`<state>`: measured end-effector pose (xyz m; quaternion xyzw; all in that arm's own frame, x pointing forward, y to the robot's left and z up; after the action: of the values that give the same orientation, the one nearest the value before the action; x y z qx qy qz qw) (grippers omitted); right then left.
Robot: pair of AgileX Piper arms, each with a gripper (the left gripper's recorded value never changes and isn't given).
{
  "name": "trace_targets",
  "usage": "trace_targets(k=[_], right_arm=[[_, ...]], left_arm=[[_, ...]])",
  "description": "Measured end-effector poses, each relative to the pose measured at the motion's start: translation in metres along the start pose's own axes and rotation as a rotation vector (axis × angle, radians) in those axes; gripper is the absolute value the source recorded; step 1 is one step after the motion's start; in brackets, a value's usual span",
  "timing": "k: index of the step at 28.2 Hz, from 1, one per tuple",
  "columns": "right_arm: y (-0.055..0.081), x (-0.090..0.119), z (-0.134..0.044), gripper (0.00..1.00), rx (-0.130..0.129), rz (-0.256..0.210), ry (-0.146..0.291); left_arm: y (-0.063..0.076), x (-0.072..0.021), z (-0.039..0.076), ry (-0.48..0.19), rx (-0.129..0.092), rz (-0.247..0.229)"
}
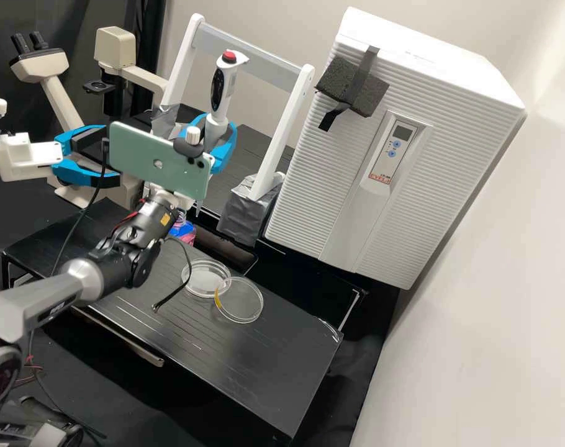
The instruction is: Use the pipette
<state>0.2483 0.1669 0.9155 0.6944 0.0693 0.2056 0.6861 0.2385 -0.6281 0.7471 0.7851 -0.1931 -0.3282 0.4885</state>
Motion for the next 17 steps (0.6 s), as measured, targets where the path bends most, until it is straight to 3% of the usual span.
trace_targets(k=[4,8,17], right_arm=[[-0.008,0.034,-0.007,0.0,-0.037,-0.059,-0.032],[-0.012,0.068,-0.012,0.0,-0.053,-0.109,-0.067],[-0.002,0.099,-0.02,0.0,-0.057,-0.116,-0.088]], left_arm=[[0.002,-0.0012,-0.003,0.04,0.051,-0.007],[0.011,-0.0038,-0.007,0.104,0.114,0.031],[0.023,-0.0089,-0.016,0.173,0.158,0.074]])
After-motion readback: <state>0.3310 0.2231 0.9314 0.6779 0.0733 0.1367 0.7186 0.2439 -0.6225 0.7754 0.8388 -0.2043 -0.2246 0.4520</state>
